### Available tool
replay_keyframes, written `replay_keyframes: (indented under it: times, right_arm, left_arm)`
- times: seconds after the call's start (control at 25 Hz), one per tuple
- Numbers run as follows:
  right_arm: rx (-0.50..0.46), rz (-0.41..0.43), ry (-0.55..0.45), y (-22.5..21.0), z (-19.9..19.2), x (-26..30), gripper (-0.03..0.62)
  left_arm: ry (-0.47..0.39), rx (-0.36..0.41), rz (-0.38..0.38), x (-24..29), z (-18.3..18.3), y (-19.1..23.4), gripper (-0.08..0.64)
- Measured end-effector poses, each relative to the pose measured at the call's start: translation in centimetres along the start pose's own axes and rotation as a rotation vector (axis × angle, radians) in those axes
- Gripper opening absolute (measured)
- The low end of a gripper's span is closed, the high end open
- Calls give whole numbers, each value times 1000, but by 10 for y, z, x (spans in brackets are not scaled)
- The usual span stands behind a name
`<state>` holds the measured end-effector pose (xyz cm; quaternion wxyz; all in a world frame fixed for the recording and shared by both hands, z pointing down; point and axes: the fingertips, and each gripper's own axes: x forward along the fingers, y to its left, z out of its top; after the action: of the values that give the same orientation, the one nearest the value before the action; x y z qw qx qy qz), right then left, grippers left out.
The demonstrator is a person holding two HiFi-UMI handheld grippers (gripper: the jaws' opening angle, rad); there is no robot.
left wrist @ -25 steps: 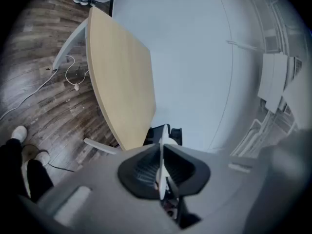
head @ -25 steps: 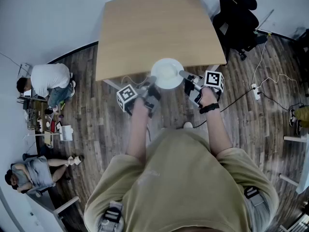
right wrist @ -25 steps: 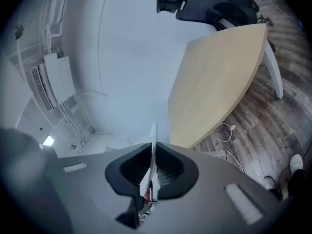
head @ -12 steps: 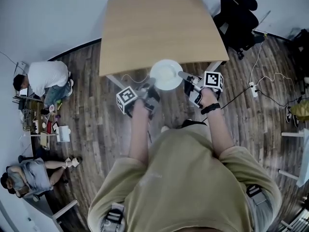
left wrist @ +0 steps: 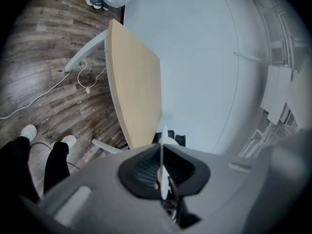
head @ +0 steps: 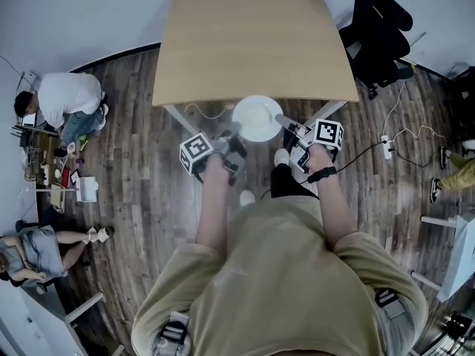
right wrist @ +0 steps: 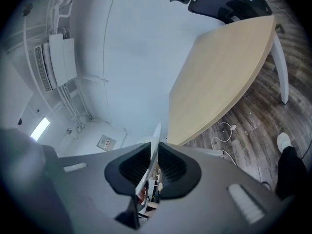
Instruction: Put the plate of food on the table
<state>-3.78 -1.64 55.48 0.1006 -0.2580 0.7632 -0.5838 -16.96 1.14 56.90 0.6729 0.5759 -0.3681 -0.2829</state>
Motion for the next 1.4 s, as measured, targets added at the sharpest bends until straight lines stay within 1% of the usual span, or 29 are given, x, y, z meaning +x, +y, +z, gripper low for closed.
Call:
replay_keyframes:
  times: [0.12,0.2,0.28,0.4,0.6,0.64,0.68,0.72,0.8,0.84,0.88,0.92,0.96,1.08,1.24,1.4]
  right_arm:
    - [-7,9,-2,-13,5,10,40]
    - [-17,22,-5,-13,5,8,40]
    - [-21,42,-5,0,6,2,40]
    - [-30,74,12,27,5,0,40]
    - [-90,116,3,42,-5,-7,41]
    - [-99,115,-4,38,4,-5,41]
    - [-102,109,-11,26,28,0,40]
    - [-97,98,-13,8,70,9,40]
    - [-83,78,-2,-36,188,38,40]
    - [-84,72,8,-54,239,49,41]
    - [-92,68,16,-65,272,54,43]
    - [-110,63,24,-71,287,56,43]
    - [-135,55,31,-73,289,56,46]
    - [-197,17,59,-80,280,55,57]
    - [-171,-3,86,-99,278,58,63]
    - [-142,-22,69,-112,279,61,61]
  left_arm:
    - [-14,29,13,4,4,6,12]
    - [-25,43,13,3,-1,6,12]
    - [-48,57,4,-5,-8,-5,12]
    - [-95,106,-11,-19,-11,-32,8]
    - [-114,182,-71,-35,-19,-41,8]
    - [-112,196,-79,-24,-16,-42,8]
    - [-107,205,-77,3,-9,-44,8]
    - [-98,207,-64,48,4,-47,8]
    - [-81,204,-30,174,41,-63,6]
    - [-75,206,-18,228,56,-71,8]
    - [-72,212,-11,263,64,-76,6]
    - [-72,221,-7,279,67,-79,6]
    - [-73,232,-4,282,67,-79,8]
    - [-76,264,9,279,64,-73,8]
    - [-74,259,46,285,63,-59,9]
    - [-54,263,55,294,69,-50,9]
